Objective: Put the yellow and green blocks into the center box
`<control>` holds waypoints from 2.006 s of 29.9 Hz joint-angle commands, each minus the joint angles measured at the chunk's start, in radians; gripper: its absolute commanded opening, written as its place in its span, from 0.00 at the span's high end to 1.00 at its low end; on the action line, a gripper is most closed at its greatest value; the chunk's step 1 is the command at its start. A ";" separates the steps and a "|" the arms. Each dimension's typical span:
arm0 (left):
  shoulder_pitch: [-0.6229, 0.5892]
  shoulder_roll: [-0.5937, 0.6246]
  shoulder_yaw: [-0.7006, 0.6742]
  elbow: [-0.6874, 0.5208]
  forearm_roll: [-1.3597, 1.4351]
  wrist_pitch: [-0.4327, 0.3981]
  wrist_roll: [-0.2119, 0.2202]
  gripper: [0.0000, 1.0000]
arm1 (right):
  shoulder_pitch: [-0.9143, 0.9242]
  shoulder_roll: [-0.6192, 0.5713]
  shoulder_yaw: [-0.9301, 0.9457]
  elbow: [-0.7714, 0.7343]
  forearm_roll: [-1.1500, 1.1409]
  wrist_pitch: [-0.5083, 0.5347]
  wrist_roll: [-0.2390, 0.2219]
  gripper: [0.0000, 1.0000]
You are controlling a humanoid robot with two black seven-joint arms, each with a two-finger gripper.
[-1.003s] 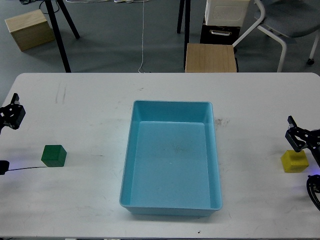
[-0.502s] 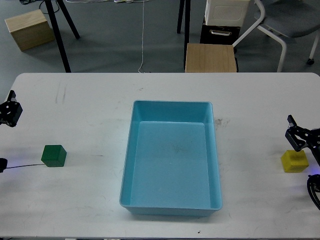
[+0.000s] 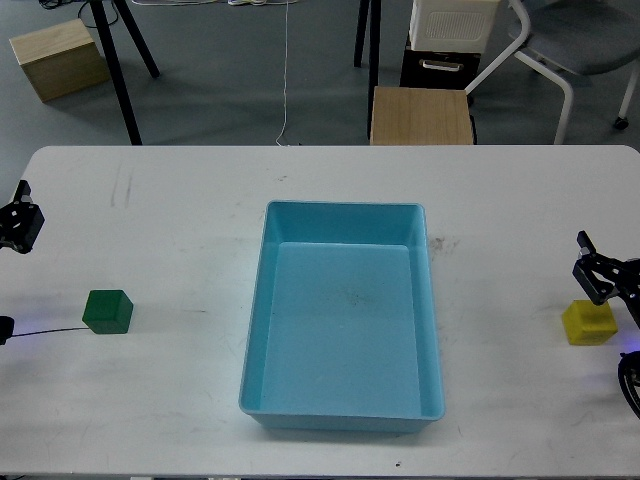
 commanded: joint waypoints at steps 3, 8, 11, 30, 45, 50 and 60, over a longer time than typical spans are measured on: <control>0.000 0.006 0.000 0.000 0.000 0.000 -0.016 0.00 | -0.030 -0.154 -0.005 0.017 -0.003 0.000 0.000 0.00; 0.003 0.008 0.000 0.000 0.000 0.000 -0.018 0.00 | -0.075 -0.311 0.000 0.031 -0.004 0.000 -0.005 0.00; 0.008 0.008 0.000 0.000 0.000 0.000 -0.016 0.00 | -0.096 -0.418 -0.003 0.056 -0.006 0.000 -0.006 0.00; 0.017 0.055 0.000 -0.012 0.000 0.000 -0.025 0.00 | -0.125 -0.757 0.057 0.039 -0.060 0.000 0.002 0.01; 0.017 0.057 0.000 -0.012 0.000 0.000 -0.028 0.00 | -0.029 -1.032 0.058 -0.038 -0.467 0.000 0.100 0.02; 0.017 0.064 0.000 -0.014 0.000 0.000 -0.028 0.00 | 0.132 -1.060 0.051 -0.015 -0.944 0.000 0.100 0.02; 0.029 0.083 0.000 -0.035 0.000 0.000 -0.030 0.00 | 0.362 -1.012 -0.020 0.204 -1.644 -0.088 0.100 0.02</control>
